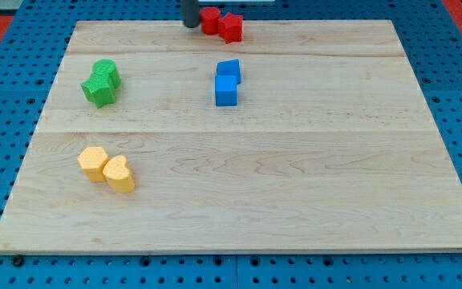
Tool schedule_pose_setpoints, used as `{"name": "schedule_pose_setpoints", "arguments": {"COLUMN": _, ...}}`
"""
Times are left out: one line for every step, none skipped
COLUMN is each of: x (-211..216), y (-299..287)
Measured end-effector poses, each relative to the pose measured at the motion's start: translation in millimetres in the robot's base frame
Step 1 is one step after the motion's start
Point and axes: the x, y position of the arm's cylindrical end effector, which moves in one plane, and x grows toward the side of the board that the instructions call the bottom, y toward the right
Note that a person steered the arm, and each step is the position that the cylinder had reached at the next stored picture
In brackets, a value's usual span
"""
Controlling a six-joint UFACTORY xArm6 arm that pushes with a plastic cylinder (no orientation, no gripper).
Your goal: Push the red circle slightly to the right of the board
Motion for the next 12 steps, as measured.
{"name": "schedule_pose_setpoints", "arguments": {"x": 0, "y": 50}}
{"name": "schedule_pose_setpoints", "arguments": {"x": 30, "y": 67}}
{"name": "schedule_pose_setpoints", "arguments": {"x": 53, "y": 92}}
{"name": "schedule_pose_setpoints", "arguments": {"x": 47, "y": 165}}
{"name": "schedule_pose_setpoints", "arguments": {"x": 47, "y": 183}}
{"name": "schedule_pose_setpoints", "arguments": {"x": 46, "y": 197}}
{"name": "schedule_pose_setpoints", "arguments": {"x": 66, "y": 230}}
{"name": "schedule_pose_setpoints", "arguments": {"x": 84, "y": 223}}
{"name": "schedule_pose_setpoints", "arguments": {"x": 85, "y": 207}}
{"name": "schedule_pose_setpoints", "arguments": {"x": 85, "y": 207}}
{"name": "schedule_pose_setpoints", "arguments": {"x": 85, "y": 196}}
{"name": "schedule_pose_setpoints", "arguments": {"x": 85, "y": 158}}
